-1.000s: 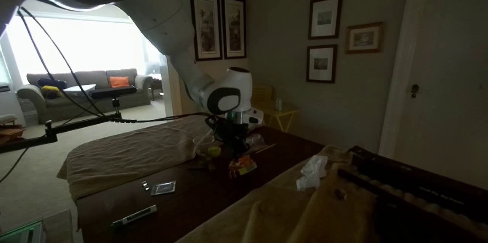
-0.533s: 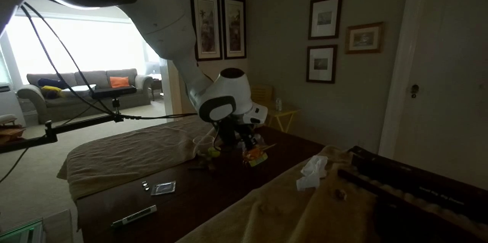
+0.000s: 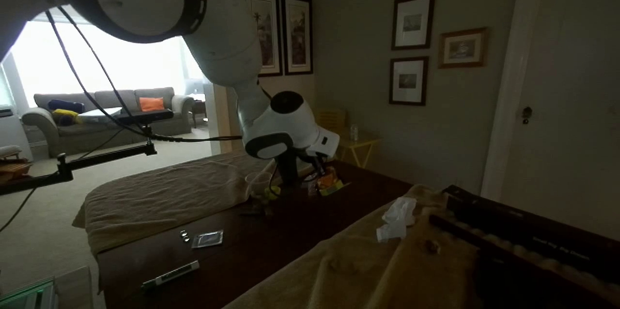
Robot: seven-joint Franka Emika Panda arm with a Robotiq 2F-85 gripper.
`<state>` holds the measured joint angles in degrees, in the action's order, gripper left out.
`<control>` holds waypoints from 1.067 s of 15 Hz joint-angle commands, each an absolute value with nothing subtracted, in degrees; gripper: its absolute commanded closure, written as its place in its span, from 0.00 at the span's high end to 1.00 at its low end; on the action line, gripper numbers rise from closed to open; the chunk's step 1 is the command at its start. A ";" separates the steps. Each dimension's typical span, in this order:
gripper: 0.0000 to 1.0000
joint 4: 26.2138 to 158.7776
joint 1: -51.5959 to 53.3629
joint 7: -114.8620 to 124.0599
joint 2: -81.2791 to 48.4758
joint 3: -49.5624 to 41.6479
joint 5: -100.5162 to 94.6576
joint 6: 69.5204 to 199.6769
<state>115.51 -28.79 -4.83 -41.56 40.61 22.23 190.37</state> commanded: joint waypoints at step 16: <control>0.02 116.85 -58.37 5.45 -71.70 67.17 -16.83 186.31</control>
<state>117.17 -51.50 8.66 -64.73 60.00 -13.02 195.02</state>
